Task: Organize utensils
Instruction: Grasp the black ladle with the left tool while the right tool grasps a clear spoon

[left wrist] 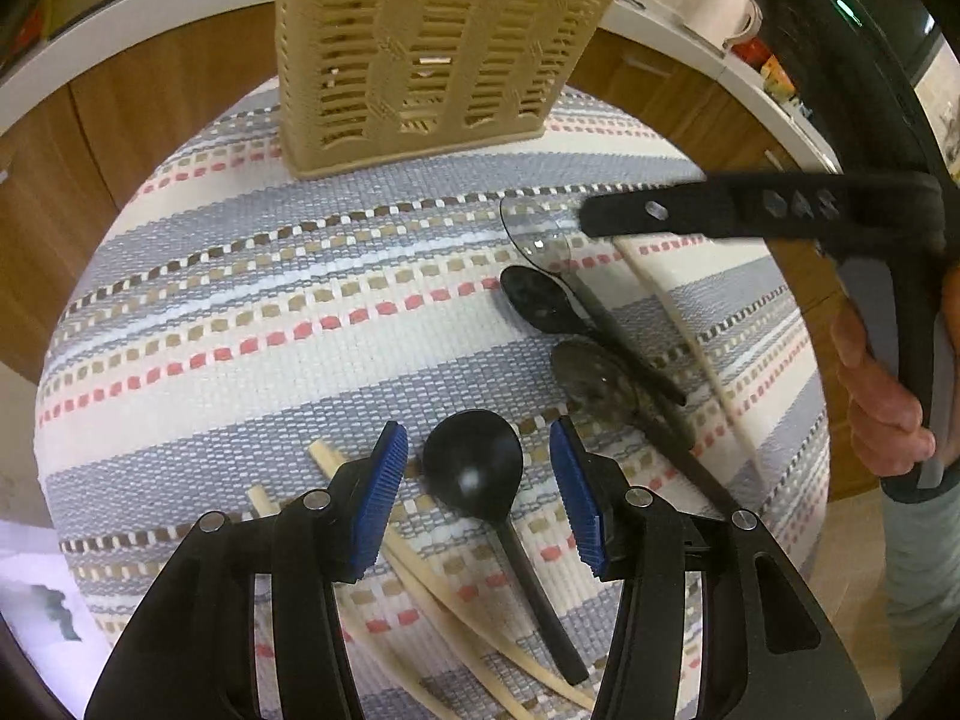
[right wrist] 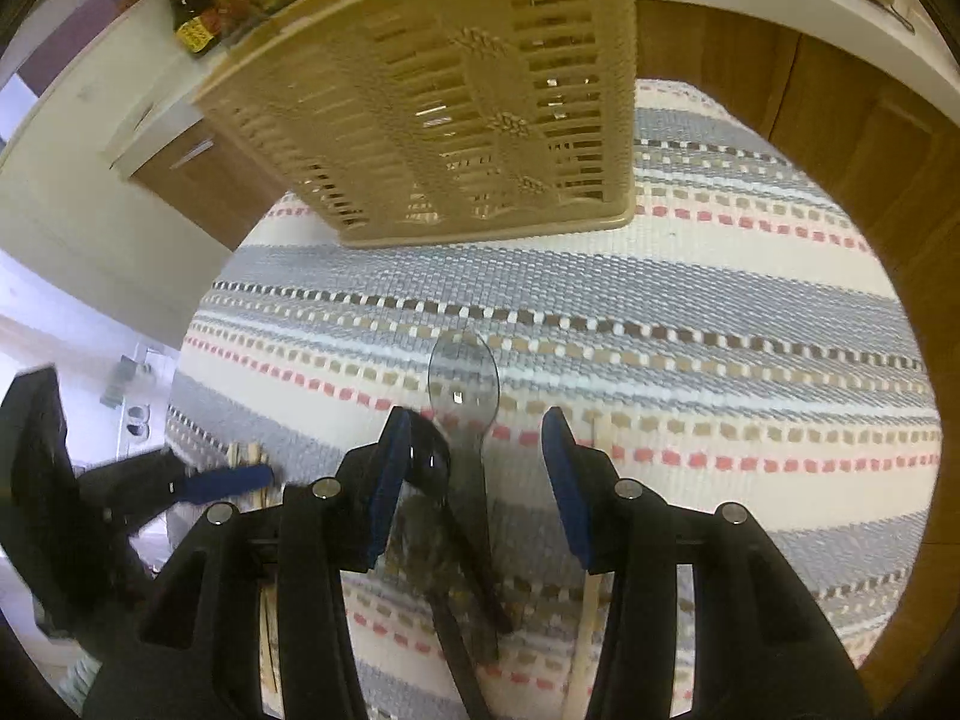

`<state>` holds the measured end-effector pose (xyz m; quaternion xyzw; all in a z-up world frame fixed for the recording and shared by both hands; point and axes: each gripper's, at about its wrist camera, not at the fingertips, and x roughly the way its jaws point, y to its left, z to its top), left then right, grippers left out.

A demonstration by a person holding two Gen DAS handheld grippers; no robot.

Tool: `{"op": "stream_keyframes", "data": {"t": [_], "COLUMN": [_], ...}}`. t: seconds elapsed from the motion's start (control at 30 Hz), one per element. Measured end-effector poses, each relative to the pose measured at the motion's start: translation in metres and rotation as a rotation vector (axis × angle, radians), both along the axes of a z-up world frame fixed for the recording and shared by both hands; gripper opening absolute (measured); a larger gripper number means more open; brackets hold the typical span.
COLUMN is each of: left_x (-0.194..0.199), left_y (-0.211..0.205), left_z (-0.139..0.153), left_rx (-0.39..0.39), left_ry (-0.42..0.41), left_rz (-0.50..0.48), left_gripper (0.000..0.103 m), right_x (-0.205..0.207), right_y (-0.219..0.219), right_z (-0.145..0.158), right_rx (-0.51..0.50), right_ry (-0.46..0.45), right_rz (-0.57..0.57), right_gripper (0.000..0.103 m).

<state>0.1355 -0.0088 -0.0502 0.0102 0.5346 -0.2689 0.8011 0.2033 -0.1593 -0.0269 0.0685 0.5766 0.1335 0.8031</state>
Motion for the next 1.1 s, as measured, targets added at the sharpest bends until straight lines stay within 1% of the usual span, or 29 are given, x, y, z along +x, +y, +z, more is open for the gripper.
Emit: {"op": "stream_keyframes", "data": {"t": [0.07,0.17,0.23,0.37,0.5,0.67,0.77,0.83,0.87,0.9,1.03,1.1], "left_x": [0.0,0.0,-0.002,-0.005,-0.006,-0.011,-0.013,-0.013,-0.013,-0.013,-0.013,-0.011], "left_y": [-0.003,-0.008,-0.009,-0.01,-0.019,-0.028,-0.034,-0.037,-0.038,-0.04,-0.041,-0.045], "left_z": [-0.002,-0.009,-0.01,-0.009,-0.011,-0.012,-0.012,-0.012,-0.012,-0.011,-0.012,-0.015], "left_rx": [0.015,0.023,0.026,0.036,0.056,0.095,0.111,0.119,0.122,0.122,0.132,0.139], "left_ry": [-0.001,0.01,0.0,-0.006,-0.02,-0.038,-0.044,-0.046,-0.046,-0.043,-0.046,-0.046], "left_rz": [-0.001,-0.005,-0.008,-0.015,-0.021,-0.033,-0.037,-0.039,-0.04,-0.04,-0.039,-0.035], "left_gripper": [0.048,0.048,0.049,0.049,0.049,0.049,0.05,0.05,0.051,0.053,0.054,0.054], "right_x": [0.008,0.021,0.027,0.029,0.027,0.021,0.015,0.011,0.009,0.009,0.011,0.014], "right_y": [0.005,0.014,0.018,0.026,0.039,0.059,0.064,0.067,0.067,0.067,0.059,0.063], "right_z": [-0.005,-0.013,-0.02,-0.028,-0.031,-0.036,-0.038,-0.038,-0.037,-0.037,-0.034,-0.034], "right_rx": [-0.002,-0.033,-0.051,-0.071,-0.143,-0.263,-0.297,-0.32,-0.321,-0.32,-0.304,-0.306], "right_ry": [0.006,0.009,0.025,0.039,0.024,0.017,0.022,0.022,0.023,0.026,0.035,0.032], "right_rz": [-0.004,-0.002,-0.004,0.007,0.03,0.087,0.111,0.123,0.125,0.122,0.115,0.123], "right_gripper": [0.042,0.043,0.044,0.044,0.044,0.044,0.043,0.039,0.037,0.032,0.031,0.031]}}
